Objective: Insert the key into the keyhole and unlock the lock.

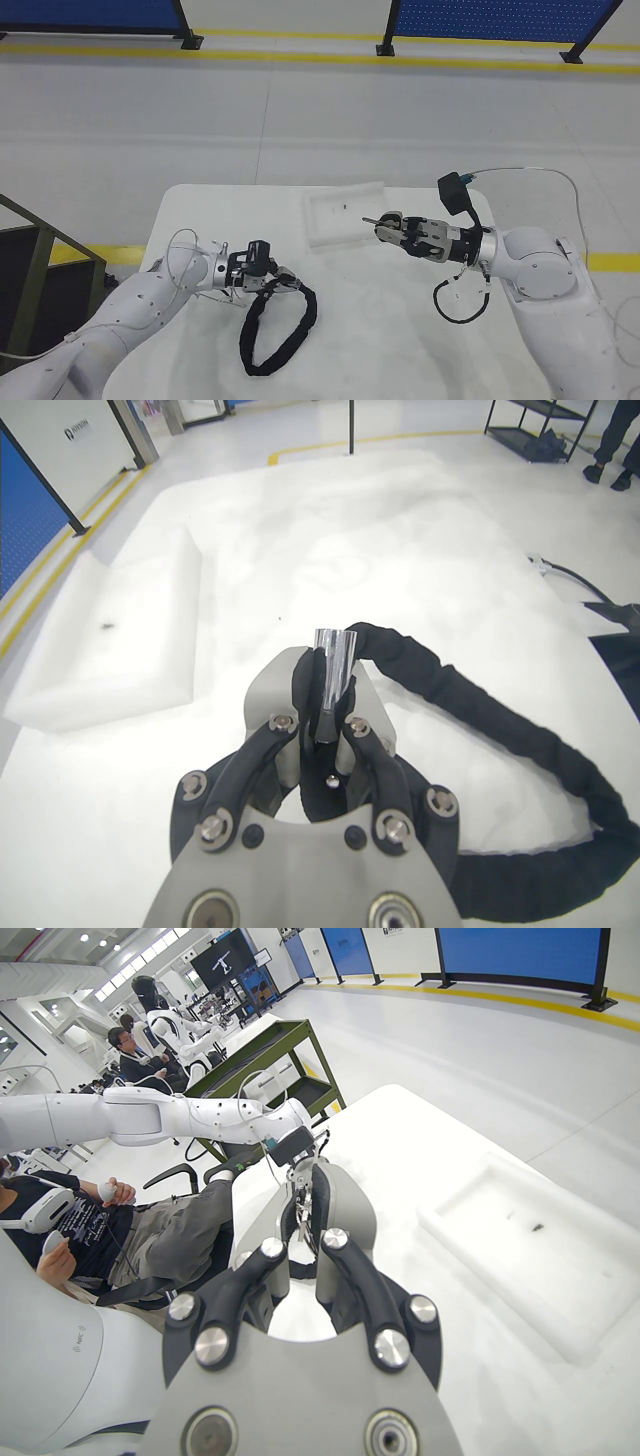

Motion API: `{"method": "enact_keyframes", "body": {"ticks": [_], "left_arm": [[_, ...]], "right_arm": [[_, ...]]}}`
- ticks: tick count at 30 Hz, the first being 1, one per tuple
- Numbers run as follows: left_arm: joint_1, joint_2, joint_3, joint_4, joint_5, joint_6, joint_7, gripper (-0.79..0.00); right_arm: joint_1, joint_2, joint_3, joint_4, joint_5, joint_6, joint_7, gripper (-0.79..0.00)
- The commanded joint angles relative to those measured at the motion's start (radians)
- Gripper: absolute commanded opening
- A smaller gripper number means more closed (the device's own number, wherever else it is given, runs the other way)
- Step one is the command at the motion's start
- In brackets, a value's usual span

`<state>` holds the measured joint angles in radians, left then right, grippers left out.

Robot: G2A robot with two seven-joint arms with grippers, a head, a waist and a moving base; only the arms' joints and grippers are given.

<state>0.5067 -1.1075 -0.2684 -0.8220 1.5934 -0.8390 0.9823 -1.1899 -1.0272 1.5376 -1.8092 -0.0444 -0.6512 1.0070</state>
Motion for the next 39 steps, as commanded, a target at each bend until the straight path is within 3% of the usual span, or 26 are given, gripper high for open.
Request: {"method": "enact_keyframes", "body": {"ticks": [1,5,9,14,20,25,30,39], "left_arm": [[-0.002,0.022,-0.010,-0.062,-0.035,-0.007,-0.008,-0.785],[-0.005,0.073,-0.033,-0.190,-0.096,-0.030,-0.031,-0.785],[-0.001,0.126,-0.064,-0.316,-0.143,-0.048,-0.049,-0.785],[0.003,0.183,-0.110,-0.446,-0.154,-0.049,-0.050,-0.785],[0.009,0.233,-0.164,-0.524,-0.159,-0.070,-0.071,-0.785],[0.025,0.250,-0.207,-0.539,-0.155,-0.051,-0.056,-0.785],[0.053,0.244,-0.234,-0.552,-0.166,0.009,-0.050,-0.785],[0.059,0.242,-0.235,-0.553,-0.173,0.012,-0.044,-0.785]], "right_arm": [[0.000,0.000,0.000,0.000,0.000,0.000,0.000,-0.785],[-0.005,0.002,-0.010,-0.022,-0.026,0.023,0.006,-0.785],[-0.001,0.009,-0.040,-0.078,-0.035,0.106,0.088,-0.785],[0.008,0.022,-0.055,-0.151,0.114,0.202,0.237,-0.785],[-0.012,0.035,-0.030,-0.213,0.212,0.285,0.315,-0.785],[-0.022,0.041,-0.007,-0.219,0.250,0.359,0.281,-0.785],[-0.022,0.042,-0.006,-0.217,0.253,0.361,0.277,-0.785],[-0.022,0.042,-0.006,-0.217,0.253,0.361,0.277,-0.785]]}}
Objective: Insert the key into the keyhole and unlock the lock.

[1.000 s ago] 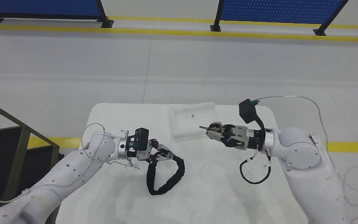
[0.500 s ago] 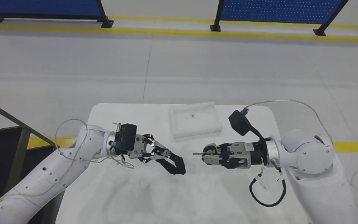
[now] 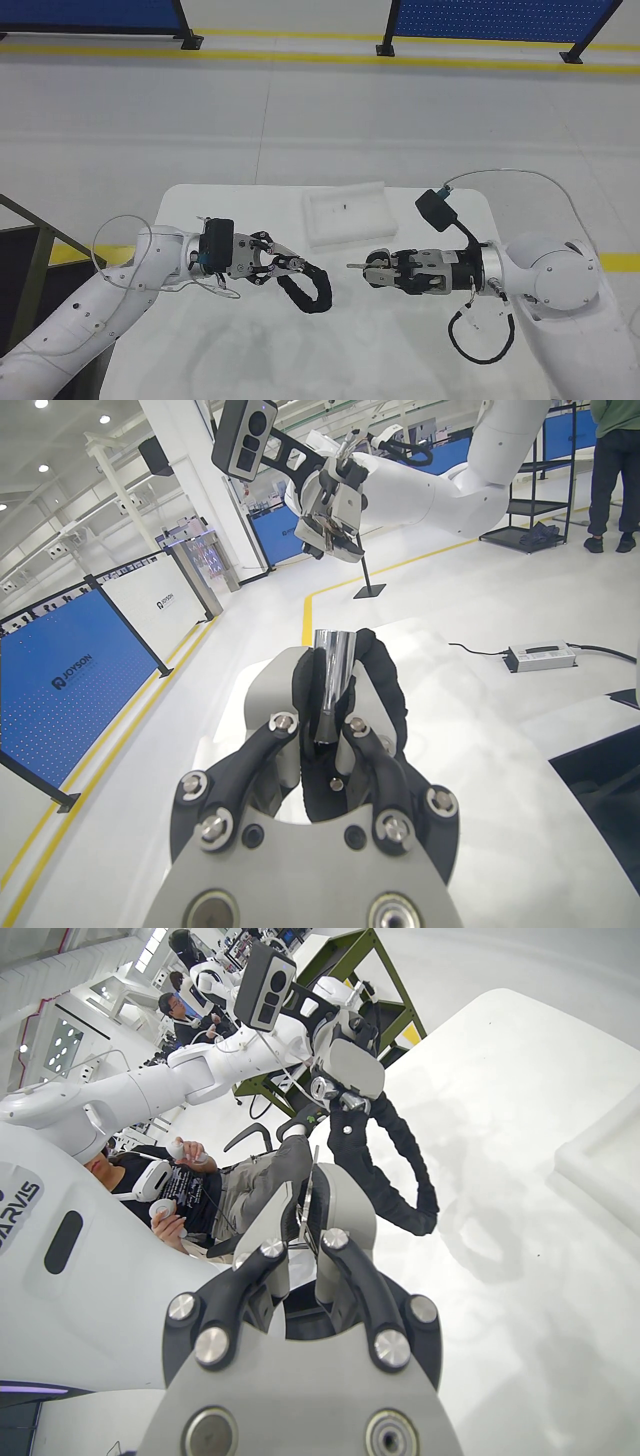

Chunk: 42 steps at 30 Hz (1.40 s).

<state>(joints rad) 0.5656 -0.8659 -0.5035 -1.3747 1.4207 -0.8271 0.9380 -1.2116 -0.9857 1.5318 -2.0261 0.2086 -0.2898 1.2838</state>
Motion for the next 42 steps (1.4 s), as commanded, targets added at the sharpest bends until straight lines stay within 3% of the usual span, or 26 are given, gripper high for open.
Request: {"method": "enact_keyframes", "body": {"ticks": [1,4,10,16,25,28,42], "left_arm": [[0.000,0.000,0.000,0.000,0.000,0.000,0.000,-0.785],[0.000,0.000,0.000,0.000,0.000,0.000,0.000,-0.785],[0.055,0.000,-0.028,-0.045,-0.038,0.051,-0.127,-0.785],[0.066,-0.017,-0.043,-0.128,-0.023,0.124,-0.265,-0.785],[0.062,-0.053,-0.051,-0.136,-0.025,0.153,-0.346,-0.785],[0.055,-0.070,-0.044,-0.126,-0.024,0.149,-0.320,-0.785],[0.064,-0.070,-0.044,-0.128,-0.027,0.156,-0.328,-0.785]], "right_arm": [[0.000,0.000,0.000,0.000,0.000,0.000,0.000,-0.785],[-0.010,0.000,-0.014,-0.001,0.020,0.016,-0.007,-0.785],[-0.003,0.007,-0.031,-0.023,0.065,0.153,0.025,-0.785],[-0.019,0.021,-0.015,-0.149,-0.066,0.391,-0.006,-0.785],[-0.052,0.038,0.008,-0.274,-0.151,0.544,0.002,-0.785],[-0.055,0.040,0.012,-0.286,-0.168,0.557,-0.003,-0.785],[-0.055,0.040,0.012,-0.286,-0.168,0.557,-0.003,-0.785]]}}
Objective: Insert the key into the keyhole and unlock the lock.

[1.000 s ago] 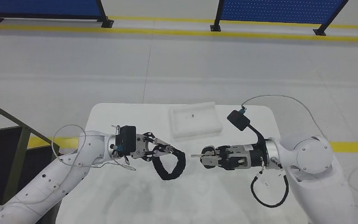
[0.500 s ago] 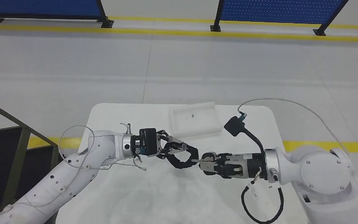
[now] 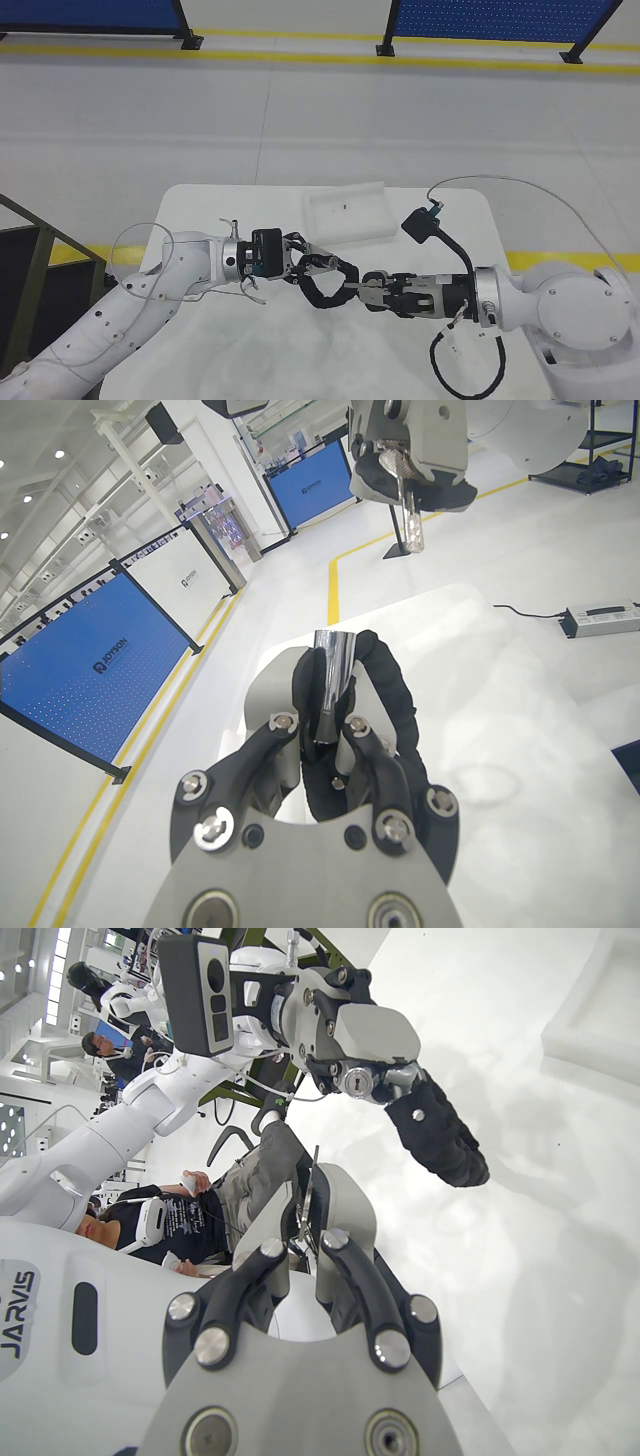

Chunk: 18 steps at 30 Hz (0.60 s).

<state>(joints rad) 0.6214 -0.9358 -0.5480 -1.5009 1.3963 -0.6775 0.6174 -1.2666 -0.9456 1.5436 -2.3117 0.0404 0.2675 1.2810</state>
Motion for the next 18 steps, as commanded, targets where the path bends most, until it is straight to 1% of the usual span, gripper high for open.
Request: {"method": "enact_keyframes", "body": {"ticks": [1,5,15,18], "left_arm": [[0.020,-0.001,0.000,-0.009,-0.005,0.010,-0.022,-0.785],[0.040,-0.010,0.007,-0.030,0.019,0.013,-0.050,-0.785],[0.039,-0.051,0.019,0.034,0.144,0.097,0.070,-0.785],[0.040,-0.060,0.018,0.051,0.162,0.106,0.101,-0.785]], "right_arm": [[-0.009,0.001,-0.002,0.001,-0.017,0.003,-0.015,-0.785],[-0.025,0.009,-0.017,-0.038,-0.115,0.040,-0.004,-0.785],[0.073,0.024,-0.094,-0.038,-0.231,0.119,0.055,-0.785],[0.108,0.027,-0.121,-0.038,-0.270,0.131,0.063,-0.785]]}}
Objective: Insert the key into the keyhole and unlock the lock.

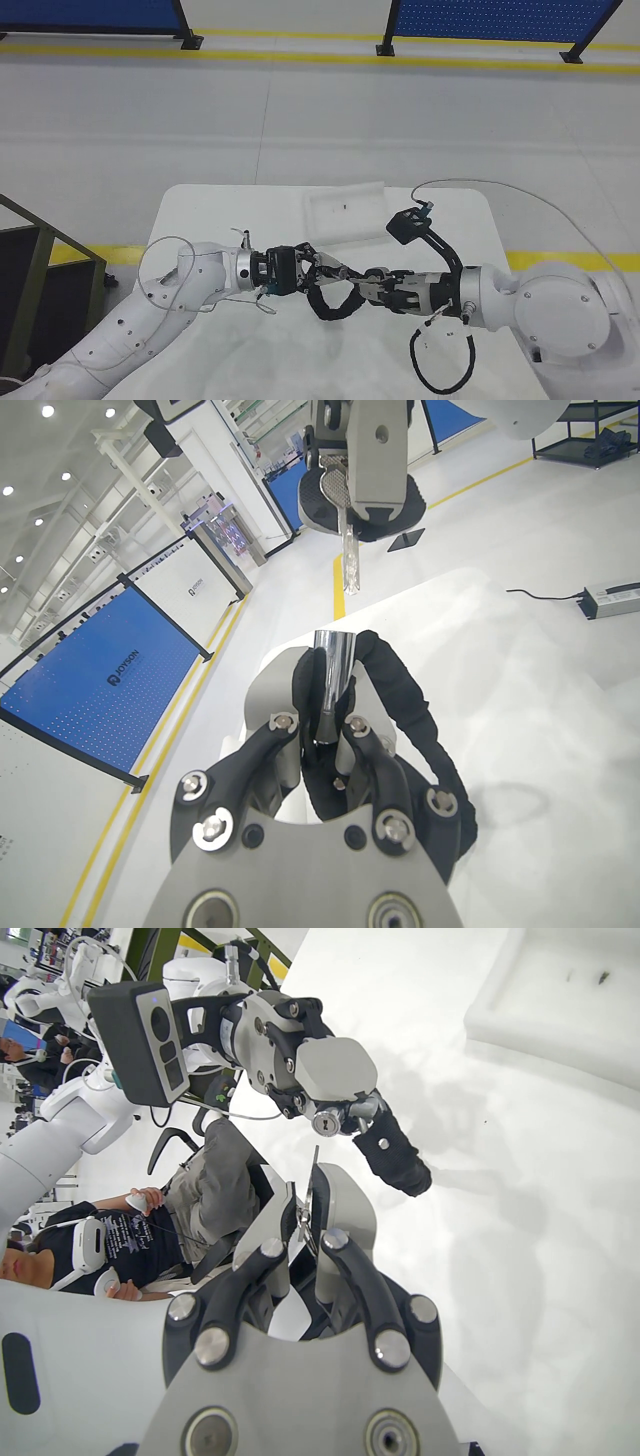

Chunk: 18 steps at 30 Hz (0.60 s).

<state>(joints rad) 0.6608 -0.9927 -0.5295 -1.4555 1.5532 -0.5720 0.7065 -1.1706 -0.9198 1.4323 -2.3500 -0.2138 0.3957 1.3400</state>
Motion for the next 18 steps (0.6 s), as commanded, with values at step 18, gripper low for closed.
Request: {"method": "enact_keyframes", "body": {"ticks": [18], "left_arm": [[0.017,-0.043,-0.027,0.066,0.016,-0.025,0.060,-0.785]], "right_arm": [[0.138,0.002,-0.181,0.000,-0.120,0.080,0.004,-0.785]]}}
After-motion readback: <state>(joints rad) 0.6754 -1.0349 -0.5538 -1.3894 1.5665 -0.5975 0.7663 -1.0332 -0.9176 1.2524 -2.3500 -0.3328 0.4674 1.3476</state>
